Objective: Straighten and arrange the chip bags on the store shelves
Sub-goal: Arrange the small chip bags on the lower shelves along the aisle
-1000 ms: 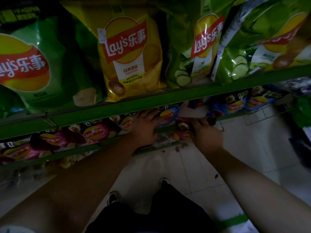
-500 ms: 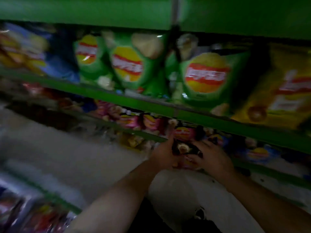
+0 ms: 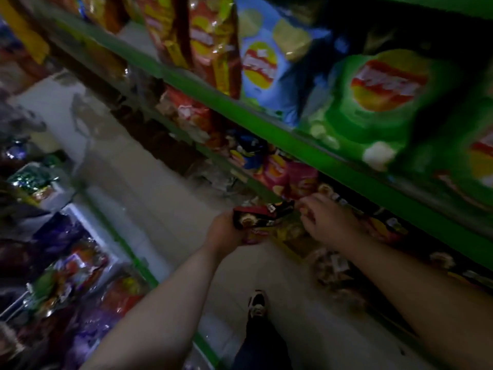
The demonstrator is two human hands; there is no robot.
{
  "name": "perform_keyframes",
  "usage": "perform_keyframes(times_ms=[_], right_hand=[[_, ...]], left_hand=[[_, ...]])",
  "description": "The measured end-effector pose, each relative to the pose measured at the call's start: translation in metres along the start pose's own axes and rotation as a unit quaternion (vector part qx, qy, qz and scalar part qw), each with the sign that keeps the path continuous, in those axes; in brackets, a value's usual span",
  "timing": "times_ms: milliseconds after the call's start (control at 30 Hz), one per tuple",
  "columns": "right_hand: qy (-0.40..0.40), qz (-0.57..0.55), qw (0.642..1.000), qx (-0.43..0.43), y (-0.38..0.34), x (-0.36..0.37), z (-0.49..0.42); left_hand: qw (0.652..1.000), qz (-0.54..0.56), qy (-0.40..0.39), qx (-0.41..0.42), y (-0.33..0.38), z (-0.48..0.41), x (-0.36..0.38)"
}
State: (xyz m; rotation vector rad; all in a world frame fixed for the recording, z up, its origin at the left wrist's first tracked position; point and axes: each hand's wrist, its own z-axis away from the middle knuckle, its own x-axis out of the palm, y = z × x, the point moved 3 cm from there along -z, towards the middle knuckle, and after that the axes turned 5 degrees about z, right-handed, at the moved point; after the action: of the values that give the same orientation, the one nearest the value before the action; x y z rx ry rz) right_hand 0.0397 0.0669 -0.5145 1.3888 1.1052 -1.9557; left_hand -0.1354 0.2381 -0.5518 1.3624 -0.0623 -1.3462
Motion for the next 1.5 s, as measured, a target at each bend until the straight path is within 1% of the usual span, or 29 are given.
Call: perform_keyframes(times_ms=[100,200,333,500,633,767,833,933,1033,1133,1200,1300,1367,1433,1500], right_hand=[[0.000,0.011,1.000,0.003,-0.038,0.013,-0.076],[-0.004,0.021,1.000,0.005,-0.068,0.025,-0.153],[-0.039,0.039,0.997,0.062,-0.083,0.040,-0.231],[-0.079,0.068,0.989,0.101,-0.081,0.071,-0.279],[-0.031,0.074,0.989,0.121,-0.083,0.082,-0.291],[0.001,0.018,0.993,0.115,-0.088,0.074,-0.289],[0.038,-0.017,0.992,0.118,-0.090,0.064,-0.278],[0.108,-0.020,0.988,0.105,-0.092,0.050,-0.250],[0.148,-0.029,0.983,0.106,-0.091,0.043,-0.212],[0.166,-0.097,0.971,0.143,-0.081,0.040,-0.164],[0.167,-0.126,0.965,0.160,-0.070,0.042,-0.131],[0.129,-0.136,0.964,0.188,-0.050,0.051,-0.093],[0.116,-0.134,0.964,0.199,-0.040,0.056,-0.082],[0.109,-0.119,0.966,0.202,-0.033,0.058,-0.082],[0.113,-0.101,0.968,0.200,-0.027,0.059,-0.086]], left_hand=[[0.999,-0.014,0.037,-0.024,-0.036,-0.033,-0.047],[0.998,-0.003,0.049,-0.036,-0.070,-0.065,-0.081],[0.996,0.031,0.070,-0.036,-0.105,-0.103,-0.111],[0.996,0.052,0.069,-0.023,-0.127,-0.147,-0.128],[0.997,0.056,0.056,-0.005,-0.130,-0.169,-0.133],[0.997,0.065,0.047,0.007,-0.126,-0.179,-0.140],[0.996,0.078,0.051,0.008,-0.124,-0.183,-0.146],[0.993,0.100,0.066,-0.006,-0.120,-0.187,-0.156],[0.986,0.158,0.059,-0.012,-0.110,-0.190,-0.162],[0.975,0.216,0.043,0.003,-0.093,-0.199,-0.163],[0.973,0.226,0.042,0.004,-0.083,-0.209,-0.158],[0.967,0.254,0.030,0.007,-0.065,-0.226,-0.141],[0.963,0.268,0.001,0.031,-0.050,-0.237,-0.125],[0.964,0.260,-0.022,0.053,-0.038,-0.251,-0.105],[0.962,0.269,-0.026,0.047,-0.031,-0.264,-0.084]])
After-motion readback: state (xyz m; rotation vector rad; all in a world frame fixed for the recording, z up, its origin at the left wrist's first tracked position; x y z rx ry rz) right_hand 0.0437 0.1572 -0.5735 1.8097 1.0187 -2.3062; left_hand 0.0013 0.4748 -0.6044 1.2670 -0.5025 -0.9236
